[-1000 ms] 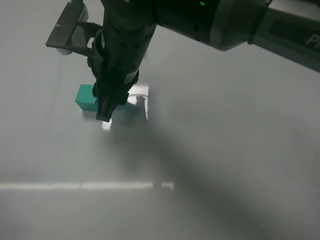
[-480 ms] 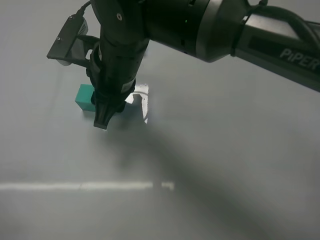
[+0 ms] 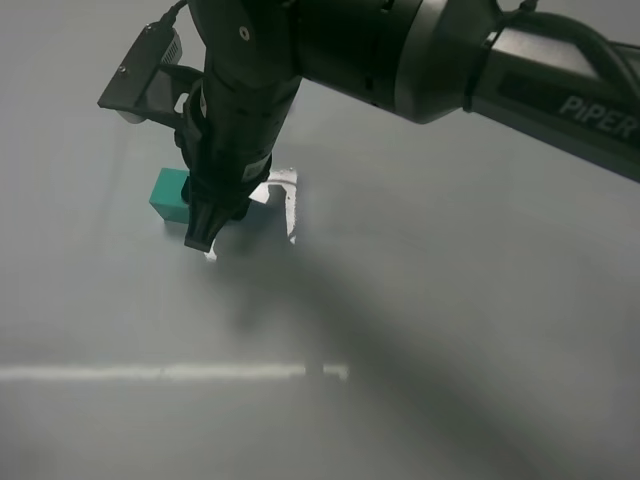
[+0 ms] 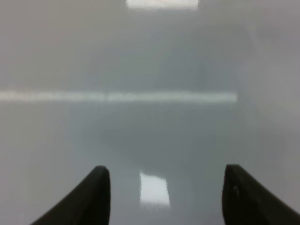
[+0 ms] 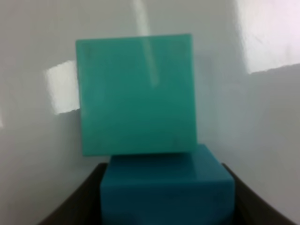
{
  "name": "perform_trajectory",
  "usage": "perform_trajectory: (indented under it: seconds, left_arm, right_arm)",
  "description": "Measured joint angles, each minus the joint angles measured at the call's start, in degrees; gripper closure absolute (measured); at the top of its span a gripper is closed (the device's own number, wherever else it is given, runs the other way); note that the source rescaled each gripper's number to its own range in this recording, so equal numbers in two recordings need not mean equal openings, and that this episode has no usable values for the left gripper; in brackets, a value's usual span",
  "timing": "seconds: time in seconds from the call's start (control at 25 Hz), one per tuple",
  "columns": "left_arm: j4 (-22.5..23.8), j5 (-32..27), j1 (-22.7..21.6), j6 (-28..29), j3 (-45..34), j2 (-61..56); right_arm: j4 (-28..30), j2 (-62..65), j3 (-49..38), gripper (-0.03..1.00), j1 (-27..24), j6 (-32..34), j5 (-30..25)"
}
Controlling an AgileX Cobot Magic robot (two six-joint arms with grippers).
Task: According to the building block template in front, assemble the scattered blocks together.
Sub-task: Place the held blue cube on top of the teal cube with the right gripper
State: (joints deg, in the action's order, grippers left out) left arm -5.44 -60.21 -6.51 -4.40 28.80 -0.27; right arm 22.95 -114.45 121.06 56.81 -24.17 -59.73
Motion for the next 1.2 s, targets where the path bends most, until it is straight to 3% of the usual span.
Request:
perform_trajectory:
  seconds: [1.12,1.16,1.2]
  left_arm:
    - [0.0,0.0,0.0,0.0,0.0,0.0]
    - [0.0,0.0,0.0,0.0,0.0,0.0]
    - [0.0,0.0,0.0,0.0,0.0,0.0]
  right_arm:
    - [-2.6,-1.4,-0.3,0.95,-0.4,1.4,0.5]
    - [-2.7,-1.4,-0.2,0.90,-0.4,1.5,0.5]
    - [-3.0,-1.4,-0.2,0.76,-0.4,1.5,0.5]
